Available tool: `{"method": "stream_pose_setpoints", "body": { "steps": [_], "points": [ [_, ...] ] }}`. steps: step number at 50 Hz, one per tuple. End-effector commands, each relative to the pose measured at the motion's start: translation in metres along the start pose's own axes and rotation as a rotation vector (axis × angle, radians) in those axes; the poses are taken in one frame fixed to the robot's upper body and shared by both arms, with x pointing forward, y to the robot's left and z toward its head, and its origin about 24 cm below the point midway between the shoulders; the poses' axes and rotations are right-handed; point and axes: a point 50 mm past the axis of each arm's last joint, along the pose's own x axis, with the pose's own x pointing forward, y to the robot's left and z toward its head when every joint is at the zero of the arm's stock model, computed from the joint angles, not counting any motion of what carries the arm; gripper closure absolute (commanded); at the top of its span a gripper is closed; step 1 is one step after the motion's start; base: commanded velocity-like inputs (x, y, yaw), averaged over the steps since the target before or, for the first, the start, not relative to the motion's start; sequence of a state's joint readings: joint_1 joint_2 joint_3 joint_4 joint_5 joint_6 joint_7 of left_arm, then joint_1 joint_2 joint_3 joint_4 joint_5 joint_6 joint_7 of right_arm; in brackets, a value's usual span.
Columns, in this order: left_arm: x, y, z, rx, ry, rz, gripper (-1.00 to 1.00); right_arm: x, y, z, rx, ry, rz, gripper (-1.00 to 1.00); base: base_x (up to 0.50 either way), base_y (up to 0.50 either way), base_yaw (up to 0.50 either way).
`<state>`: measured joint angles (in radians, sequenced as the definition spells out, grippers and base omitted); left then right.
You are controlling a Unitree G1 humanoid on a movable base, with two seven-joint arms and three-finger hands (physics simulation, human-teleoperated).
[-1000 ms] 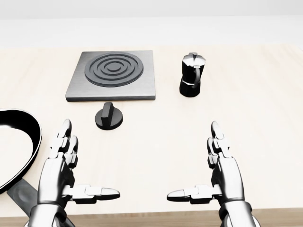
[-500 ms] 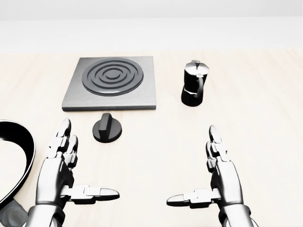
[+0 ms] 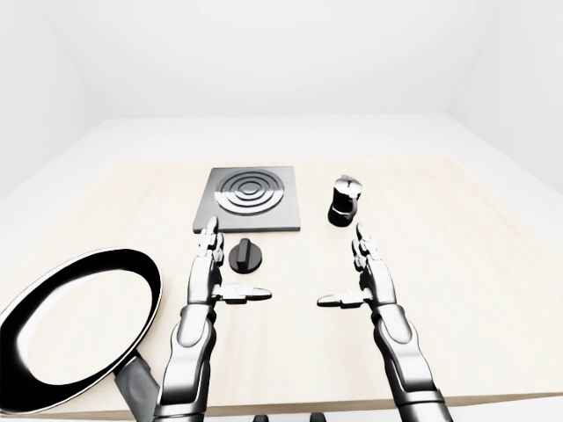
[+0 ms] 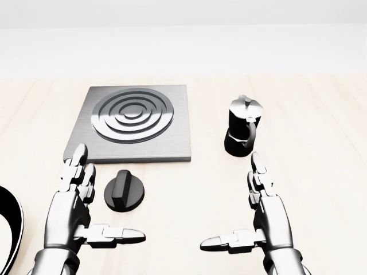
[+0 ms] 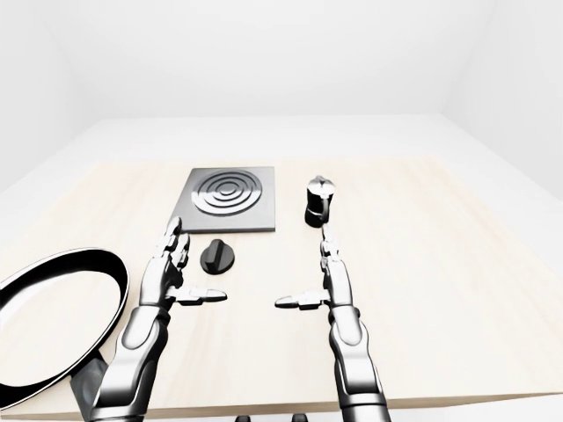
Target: Turn on the stove.
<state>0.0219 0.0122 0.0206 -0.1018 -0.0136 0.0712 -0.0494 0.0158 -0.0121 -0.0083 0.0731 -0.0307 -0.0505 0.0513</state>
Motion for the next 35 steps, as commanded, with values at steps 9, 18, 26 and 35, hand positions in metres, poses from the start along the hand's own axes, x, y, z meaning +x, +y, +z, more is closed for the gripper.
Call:
{"method": "stream_pose_setpoints", "body": {
  "steps": [9,18,26,35],
  "points": [
    [-0.001,0.000,-0.001,0.003,0.004,0.000,-1.00,-0.001,0.001,-0.002,-0.004,0.003,0.005,-1.00,0.37,0.00,0.00],
    [0.000,0.000,-0.001,0.004,0.003,0.001,-1.00,-0.001,0.002,-0.002,-0.013,-0.008,0.015,-1.00,0.10,0.00,0.00],
    [0.002,0.002,-0.006,0.007,0.010,0.005,-1.00,-0.002,0.003,0.000,-0.014,-0.004,0.020,-1.00,0.00,0.00,0.00],
    [0.009,0.004,-0.019,0.006,0.038,0.012,-1.00,-0.002,0.004,-0.001,-0.013,-0.004,0.025,-1.00,0.00,0.00,0.00]
  ]
}}
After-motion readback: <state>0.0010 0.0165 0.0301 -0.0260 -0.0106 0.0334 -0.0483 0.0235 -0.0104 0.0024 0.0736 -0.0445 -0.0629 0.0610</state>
